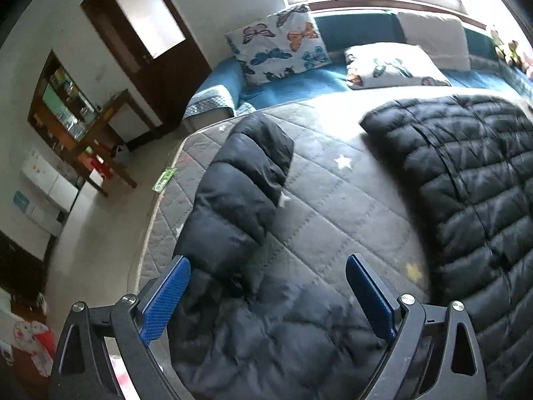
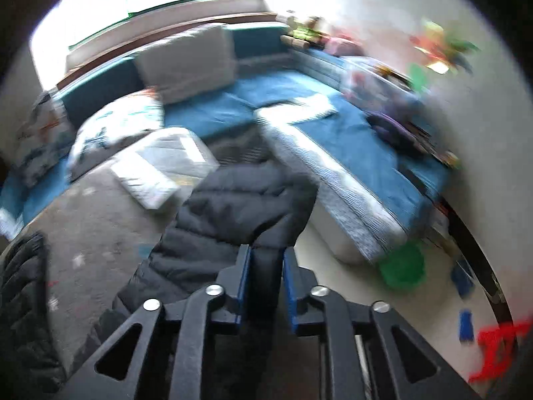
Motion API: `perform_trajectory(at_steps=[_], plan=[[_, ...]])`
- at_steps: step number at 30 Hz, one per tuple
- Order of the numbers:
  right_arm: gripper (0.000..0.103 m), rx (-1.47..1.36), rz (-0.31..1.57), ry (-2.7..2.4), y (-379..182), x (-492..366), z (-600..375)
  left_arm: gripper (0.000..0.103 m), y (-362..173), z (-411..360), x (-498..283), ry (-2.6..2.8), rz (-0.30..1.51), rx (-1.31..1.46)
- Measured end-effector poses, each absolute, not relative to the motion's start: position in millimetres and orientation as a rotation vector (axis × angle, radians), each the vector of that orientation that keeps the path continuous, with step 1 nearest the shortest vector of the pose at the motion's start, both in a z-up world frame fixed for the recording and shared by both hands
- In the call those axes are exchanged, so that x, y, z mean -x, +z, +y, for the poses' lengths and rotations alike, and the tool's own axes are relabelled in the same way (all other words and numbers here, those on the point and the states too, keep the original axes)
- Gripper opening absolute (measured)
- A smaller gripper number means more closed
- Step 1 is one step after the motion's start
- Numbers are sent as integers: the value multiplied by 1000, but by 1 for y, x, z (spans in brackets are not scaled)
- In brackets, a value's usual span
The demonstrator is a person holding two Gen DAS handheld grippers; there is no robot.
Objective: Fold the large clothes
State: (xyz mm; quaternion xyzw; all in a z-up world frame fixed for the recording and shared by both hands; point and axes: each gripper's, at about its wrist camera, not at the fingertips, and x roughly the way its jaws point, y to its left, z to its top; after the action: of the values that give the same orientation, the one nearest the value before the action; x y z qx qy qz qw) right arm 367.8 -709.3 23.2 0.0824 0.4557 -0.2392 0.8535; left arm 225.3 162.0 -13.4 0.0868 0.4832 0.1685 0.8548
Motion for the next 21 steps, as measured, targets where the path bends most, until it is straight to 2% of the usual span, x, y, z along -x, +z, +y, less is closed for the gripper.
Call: perform_trajectory(at_steps=[3,8,11,18,21], plan=[[25,-107,952,-586,26,-356,-711,101,-14,184,-241,423,1025,-168],[25,-114,967,-420,31,-345,-680,102,-30,255,-253,591,1090,-60],[25,-69,973,-309,34,-331,-644,102,-48,307,-239,648,1108,82],[25,-83,999,-138,29,-311,-587,102,-74,366,-199,608,1091,367],[25,-84,992,-88,37,-300,-566,89,-66,387,-184,511,970,553]])
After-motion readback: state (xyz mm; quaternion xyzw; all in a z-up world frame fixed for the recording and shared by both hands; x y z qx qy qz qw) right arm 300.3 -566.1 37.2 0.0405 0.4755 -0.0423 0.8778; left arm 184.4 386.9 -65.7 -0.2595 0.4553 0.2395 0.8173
